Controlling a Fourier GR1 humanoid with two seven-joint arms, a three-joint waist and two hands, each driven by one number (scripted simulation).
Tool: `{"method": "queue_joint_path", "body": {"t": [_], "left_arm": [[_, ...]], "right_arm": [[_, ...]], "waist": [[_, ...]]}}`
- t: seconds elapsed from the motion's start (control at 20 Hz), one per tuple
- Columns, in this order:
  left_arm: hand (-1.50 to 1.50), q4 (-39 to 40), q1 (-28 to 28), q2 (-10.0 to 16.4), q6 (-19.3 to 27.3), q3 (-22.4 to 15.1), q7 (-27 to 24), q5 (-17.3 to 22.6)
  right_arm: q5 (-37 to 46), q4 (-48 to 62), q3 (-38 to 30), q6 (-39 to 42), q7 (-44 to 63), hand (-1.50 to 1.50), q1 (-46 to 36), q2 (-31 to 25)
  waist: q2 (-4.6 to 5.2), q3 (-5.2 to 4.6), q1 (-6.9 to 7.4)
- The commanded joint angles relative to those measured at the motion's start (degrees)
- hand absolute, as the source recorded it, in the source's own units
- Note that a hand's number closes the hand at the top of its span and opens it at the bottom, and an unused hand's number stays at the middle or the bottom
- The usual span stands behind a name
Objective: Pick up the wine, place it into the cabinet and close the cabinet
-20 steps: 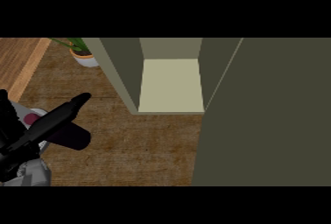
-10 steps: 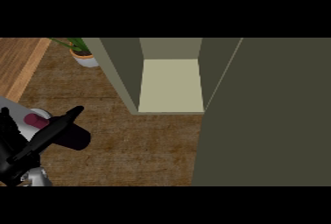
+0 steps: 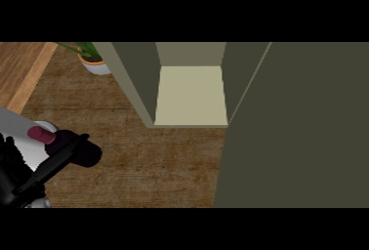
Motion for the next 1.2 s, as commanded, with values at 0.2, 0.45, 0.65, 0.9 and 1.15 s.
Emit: {"method": "queue_joint_path", "body": {"t": [0.2, 0.45, 0.65, 0.9, 1.15], "left_arm": [[-1.5, 4.0, 8.9, -0.7, -5.7, 3.9, -13.3, 11.4], [-1.5, 12.5, 6.9, -0.7, -2.6, 1.6, -19.2, 14.4], [-1.5, 21.1, 0.6, 0.9, -7.7, 9.0, -22.2, 16.7], [-1.5, 22.0, 1.7, 2.1, -11.0, 7.6, -22.5, 16.4], [-1.5, 30.1, -1.8, 1.4, -12.0, 9.1, -27.2, 18.0]], "right_arm": [[-3.9, -5.3, 3.1, 0.4, 0.8, -1.5, 3.5, 3.2], [-5.3, -8.9, 2.6, 0.0, 3.9, -1.5, 4.0, 2.4], [-5.6, -5.4, 0.8, 0.2, 3.6, -1.5, 0.5, 1.3], [-4.8, -3.5, 0.7, 1.5, 1.2, -1.5, 1.3, 2.0], [-5.3, -5.3, 1.1, 3.1, -1.1, -1.5, 6.1, 3.1]], "waist": [[-0.1, -0.01, 0.41], [-0.08, -0.02, -0.09], [0.08, -0.02, -0.12], [0.06, 0.02, -0.04], [0.04, 0.03, -0.38]]}}
